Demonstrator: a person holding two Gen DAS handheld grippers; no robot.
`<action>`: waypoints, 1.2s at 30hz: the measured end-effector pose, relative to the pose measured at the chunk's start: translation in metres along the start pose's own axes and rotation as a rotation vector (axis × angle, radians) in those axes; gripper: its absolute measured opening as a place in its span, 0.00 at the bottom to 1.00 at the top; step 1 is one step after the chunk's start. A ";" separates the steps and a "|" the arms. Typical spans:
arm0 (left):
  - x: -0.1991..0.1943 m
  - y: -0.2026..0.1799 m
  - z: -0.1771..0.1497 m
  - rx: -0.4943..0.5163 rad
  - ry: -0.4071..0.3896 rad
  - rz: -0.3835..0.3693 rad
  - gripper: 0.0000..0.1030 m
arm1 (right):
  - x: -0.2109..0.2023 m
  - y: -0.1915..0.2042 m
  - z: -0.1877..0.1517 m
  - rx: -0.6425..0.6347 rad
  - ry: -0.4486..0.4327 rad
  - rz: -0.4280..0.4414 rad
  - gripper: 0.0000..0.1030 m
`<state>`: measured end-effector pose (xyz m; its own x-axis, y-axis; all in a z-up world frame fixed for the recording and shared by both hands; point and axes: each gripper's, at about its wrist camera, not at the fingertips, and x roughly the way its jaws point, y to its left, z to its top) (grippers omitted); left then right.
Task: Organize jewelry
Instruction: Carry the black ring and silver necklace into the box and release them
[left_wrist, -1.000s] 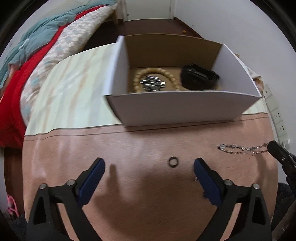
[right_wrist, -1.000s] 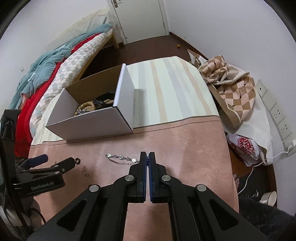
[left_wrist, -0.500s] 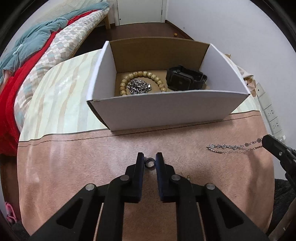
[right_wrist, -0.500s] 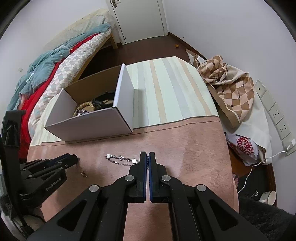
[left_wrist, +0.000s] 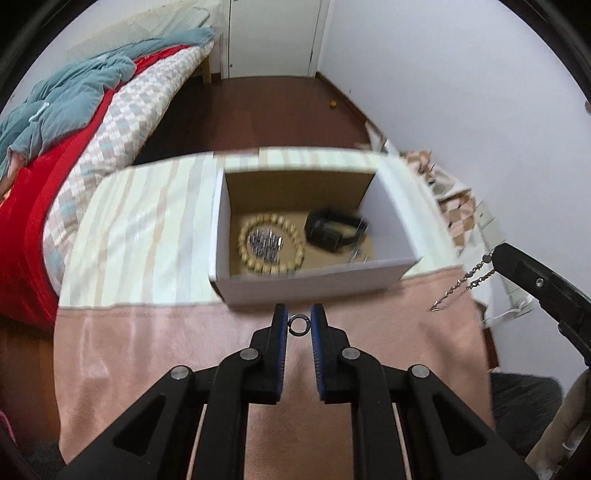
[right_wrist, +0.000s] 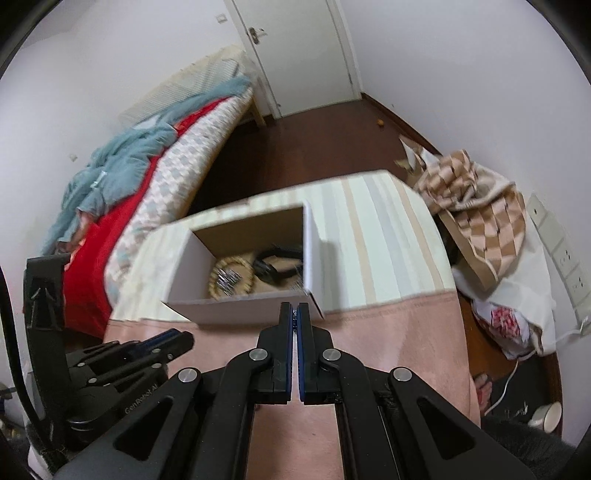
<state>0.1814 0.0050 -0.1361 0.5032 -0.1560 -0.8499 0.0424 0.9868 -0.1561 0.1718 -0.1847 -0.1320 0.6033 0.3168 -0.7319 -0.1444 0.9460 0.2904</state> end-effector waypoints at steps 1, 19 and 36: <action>-0.006 -0.001 0.005 -0.001 -0.009 -0.006 0.10 | -0.005 0.003 0.005 -0.003 -0.008 0.007 0.02; 0.052 0.039 0.100 -0.045 0.087 -0.030 0.10 | 0.072 0.036 0.108 -0.106 0.088 0.086 0.02; 0.083 0.045 0.105 -0.095 0.196 0.011 0.27 | 0.142 0.030 0.116 -0.139 0.243 0.074 0.02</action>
<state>0.3154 0.0406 -0.1608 0.3258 -0.1595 -0.9319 -0.0480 0.9816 -0.1848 0.3436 -0.1196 -0.1558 0.3838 0.3771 -0.8429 -0.2977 0.9146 0.2736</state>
